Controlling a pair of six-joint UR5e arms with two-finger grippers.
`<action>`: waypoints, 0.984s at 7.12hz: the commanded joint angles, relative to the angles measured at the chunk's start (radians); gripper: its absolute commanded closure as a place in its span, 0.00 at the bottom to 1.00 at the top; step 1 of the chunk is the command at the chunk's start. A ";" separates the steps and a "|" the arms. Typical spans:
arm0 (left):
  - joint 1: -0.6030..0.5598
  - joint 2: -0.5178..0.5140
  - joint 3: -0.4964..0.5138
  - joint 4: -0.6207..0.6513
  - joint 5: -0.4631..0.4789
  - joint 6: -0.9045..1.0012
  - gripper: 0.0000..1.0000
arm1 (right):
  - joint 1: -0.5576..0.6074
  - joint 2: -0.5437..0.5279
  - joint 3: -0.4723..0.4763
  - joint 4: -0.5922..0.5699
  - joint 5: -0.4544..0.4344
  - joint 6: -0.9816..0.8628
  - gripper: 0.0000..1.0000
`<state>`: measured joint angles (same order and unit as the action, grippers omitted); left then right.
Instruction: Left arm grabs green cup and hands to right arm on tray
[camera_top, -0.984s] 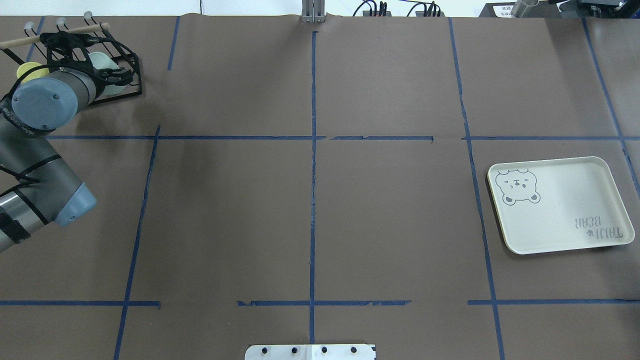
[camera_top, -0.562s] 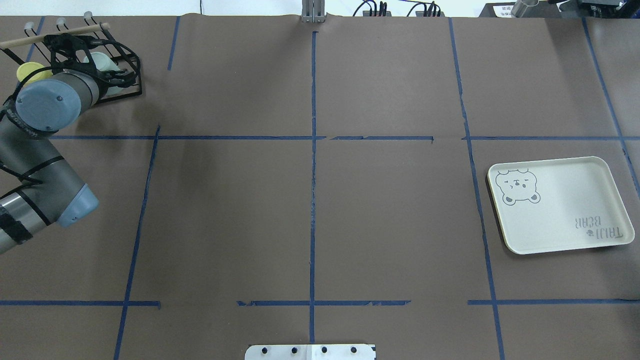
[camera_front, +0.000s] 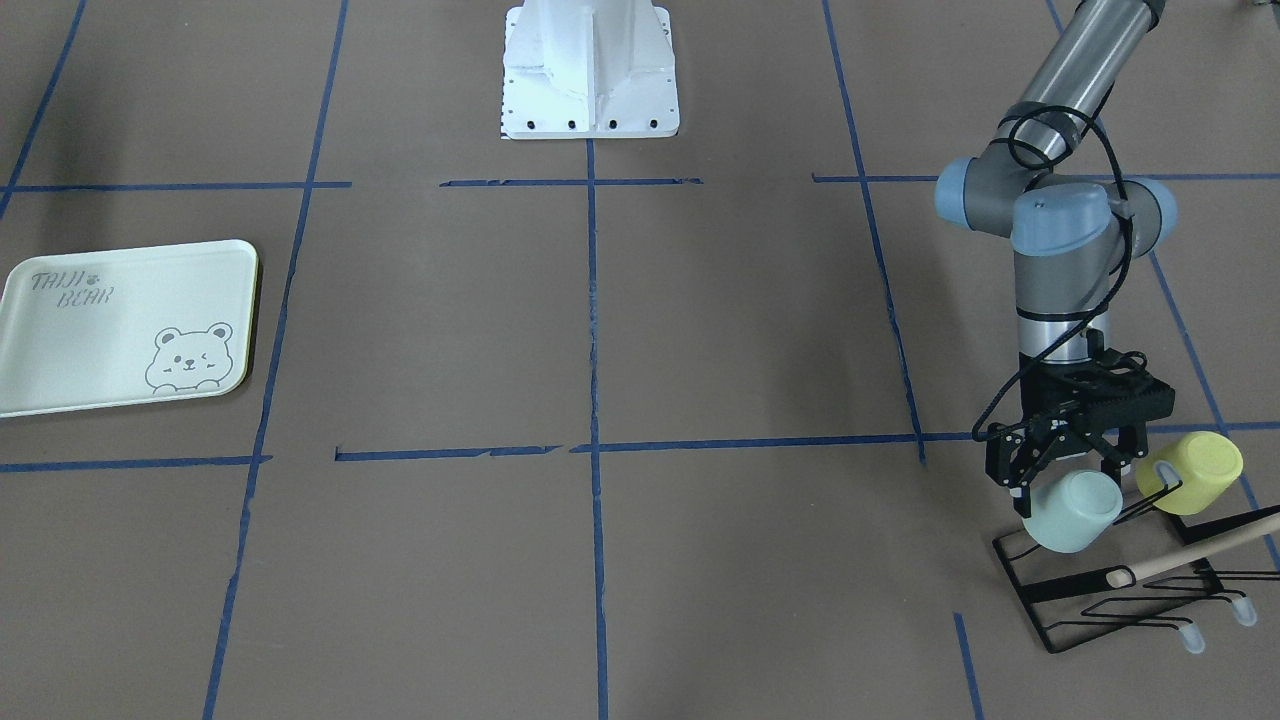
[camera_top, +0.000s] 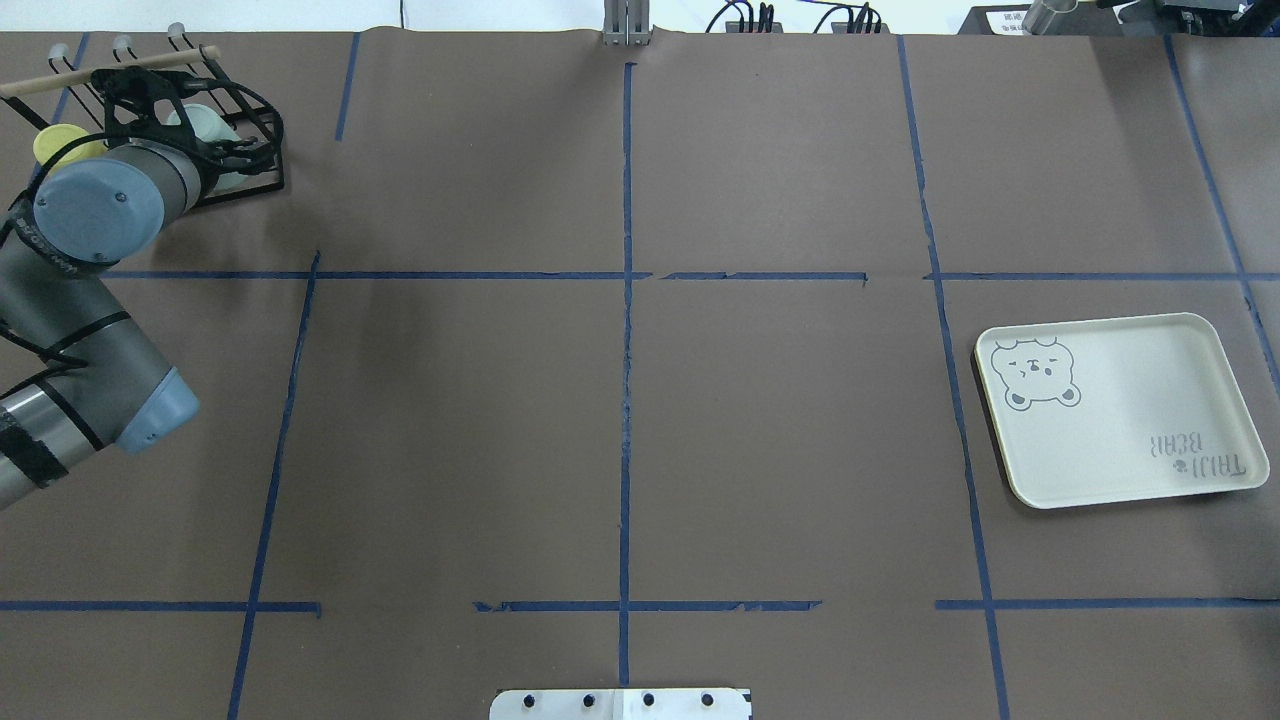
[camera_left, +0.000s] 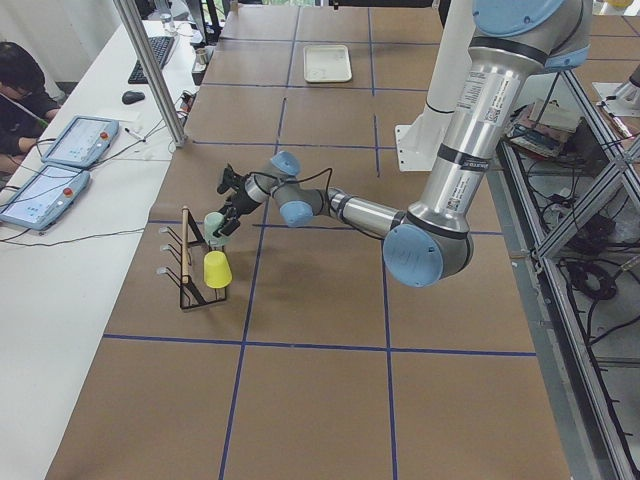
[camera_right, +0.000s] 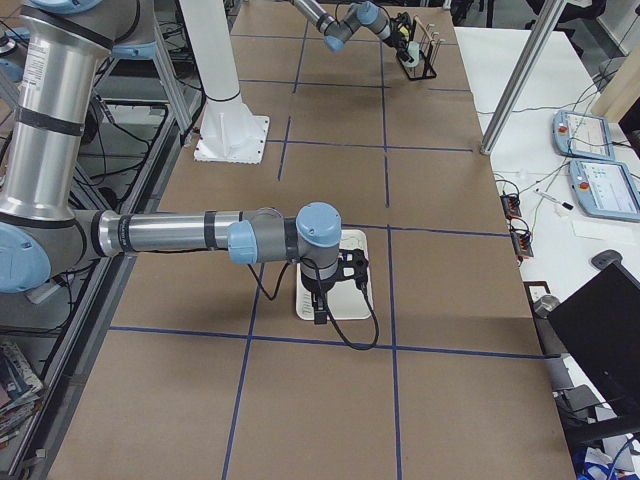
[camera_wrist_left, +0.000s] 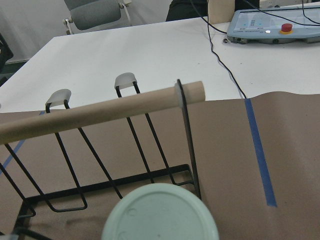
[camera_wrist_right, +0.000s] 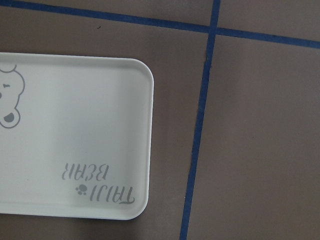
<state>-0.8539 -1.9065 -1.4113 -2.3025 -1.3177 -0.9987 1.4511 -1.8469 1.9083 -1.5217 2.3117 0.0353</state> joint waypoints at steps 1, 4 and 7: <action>-0.010 0.001 0.000 -0.003 0.002 0.002 0.00 | 0.000 0.000 0.000 0.000 0.000 0.000 0.00; -0.013 0.001 0.000 -0.003 0.002 0.002 0.00 | 0.000 0.000 0.002 0.000 0.000 0.000 0.00; -0.020 0.001 0.000 -0.003 0.002 0.003 0.00 | 0.000 0.000 0.002 0.000 0.002 0.000 0.00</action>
<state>-0.8712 -1.9052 -1.4113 -2.3056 -1.3162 -0.9961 1.4511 -1.8469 1.9098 -1.5217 2.3121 0.0353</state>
